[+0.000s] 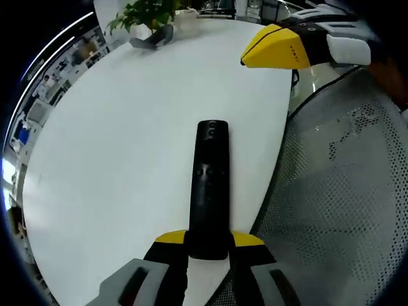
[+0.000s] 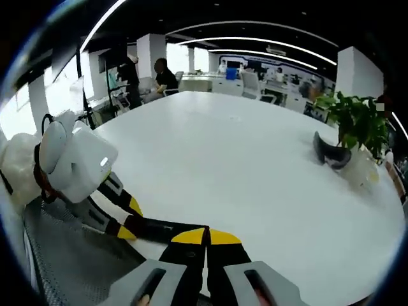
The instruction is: Press the specified remote control buttons in sequence, fully releasing each button before pressing the next.
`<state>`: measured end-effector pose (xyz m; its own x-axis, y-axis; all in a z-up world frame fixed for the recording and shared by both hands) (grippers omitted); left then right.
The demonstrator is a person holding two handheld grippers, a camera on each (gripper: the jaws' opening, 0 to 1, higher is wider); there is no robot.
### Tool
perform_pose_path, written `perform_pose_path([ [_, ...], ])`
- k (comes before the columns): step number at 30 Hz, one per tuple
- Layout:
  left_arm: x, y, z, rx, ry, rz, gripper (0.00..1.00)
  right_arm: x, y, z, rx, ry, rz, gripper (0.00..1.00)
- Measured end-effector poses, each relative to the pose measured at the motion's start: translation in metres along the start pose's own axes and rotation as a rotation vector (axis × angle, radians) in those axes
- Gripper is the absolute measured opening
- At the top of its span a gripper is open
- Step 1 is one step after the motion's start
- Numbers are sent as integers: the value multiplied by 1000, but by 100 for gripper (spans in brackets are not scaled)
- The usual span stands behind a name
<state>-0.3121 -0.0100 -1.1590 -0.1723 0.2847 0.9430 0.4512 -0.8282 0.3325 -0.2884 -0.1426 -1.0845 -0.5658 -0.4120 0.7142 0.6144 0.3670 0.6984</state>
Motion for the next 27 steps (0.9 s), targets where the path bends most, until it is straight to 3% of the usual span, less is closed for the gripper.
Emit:
perform_pose_path([
  [4,1,-3,-2,17,-4,-62,24,-18,5,-6,-53,45,61,0],
  [10,1,-6,-3,7,5,-140,24,-44,-11,-14,-77,112,232,0],
  [15,0,-9,-2,7,1,-240,24,-54,-12,-12,-141,117,232,0],
  [20,0,-7,-2,-12,-2,-249,24,-55,-23,-16,-244,138,218,0],
  [22,-1,-6,-3,-28,-9,-271,24,-54,-28,-18,-282,136,251,0],
  [27,-3,-5,-2,-21,-22,-301,24,-56,-31,-23,-315,120,263,0],
])
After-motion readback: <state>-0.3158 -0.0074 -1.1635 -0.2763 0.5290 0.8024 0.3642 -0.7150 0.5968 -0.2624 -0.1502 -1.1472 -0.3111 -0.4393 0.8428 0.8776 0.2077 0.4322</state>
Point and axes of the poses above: the point that each gripper's makers call its tool centre point, and the gripper's own axes: x roughly backward along the fingers, z roughly to its left, y roughly out of its top, the point moved 4 cm from there along x, roughly backward along the fingers, and after that the axes turned 2 degrees about z, right-handed, at the moved point
